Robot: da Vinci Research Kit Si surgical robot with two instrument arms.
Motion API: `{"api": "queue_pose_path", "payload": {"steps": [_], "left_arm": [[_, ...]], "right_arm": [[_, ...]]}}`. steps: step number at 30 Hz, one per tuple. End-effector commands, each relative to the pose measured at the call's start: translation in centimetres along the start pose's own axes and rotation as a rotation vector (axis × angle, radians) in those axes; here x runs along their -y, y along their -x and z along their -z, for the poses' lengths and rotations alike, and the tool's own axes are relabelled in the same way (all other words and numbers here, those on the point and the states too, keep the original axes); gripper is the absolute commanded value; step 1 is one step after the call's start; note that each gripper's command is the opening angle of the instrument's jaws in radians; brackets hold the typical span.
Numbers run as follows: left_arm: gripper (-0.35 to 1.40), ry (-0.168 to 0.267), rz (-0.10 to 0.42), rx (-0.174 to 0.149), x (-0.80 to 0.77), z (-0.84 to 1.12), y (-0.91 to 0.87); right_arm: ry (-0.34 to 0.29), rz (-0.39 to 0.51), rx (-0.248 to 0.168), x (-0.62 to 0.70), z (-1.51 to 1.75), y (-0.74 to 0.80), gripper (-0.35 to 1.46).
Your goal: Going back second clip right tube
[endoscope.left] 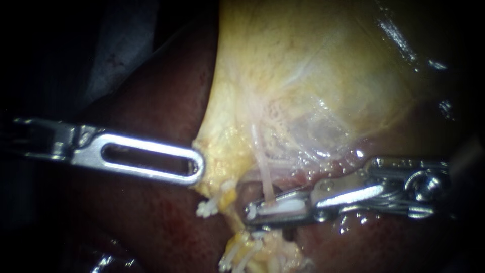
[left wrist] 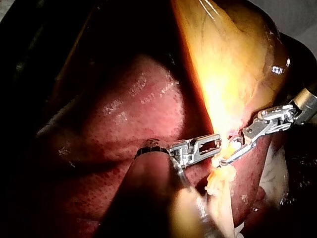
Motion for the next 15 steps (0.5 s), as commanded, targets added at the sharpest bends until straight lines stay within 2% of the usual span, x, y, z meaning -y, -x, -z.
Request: {"api": "queue_pose_path", "payload": {"steps": [1, 12, 14, 15], "left_arm": [[-0.35, 0.0, 0.0, 0.0, 0.0, 0.0, 0.0], [-0.35, 0.0, 0.0, 0.0, 0.0, 0.0, 0.0], [-0.35, 0.0, 0.0, 0.0, 0.0, 0.0, 0.0], [-0.35, 0.0, 0.0, 0.0, 0.0, 0.0, 0.0]], "right_arm": [[0.0, 0.0, 0.0, 0.0, 0.0, 0.0, -0.35], [0.0, -0.001, -0.001, 0.0, 0.0, -0.01, -0.35], [-0.001, 0.017, 0.002, -0.01, 0.0, -0.01, -0.27], [0.001, 0.023, 0.0, -0.01, 0.0, -0.02, -0.15]]}}
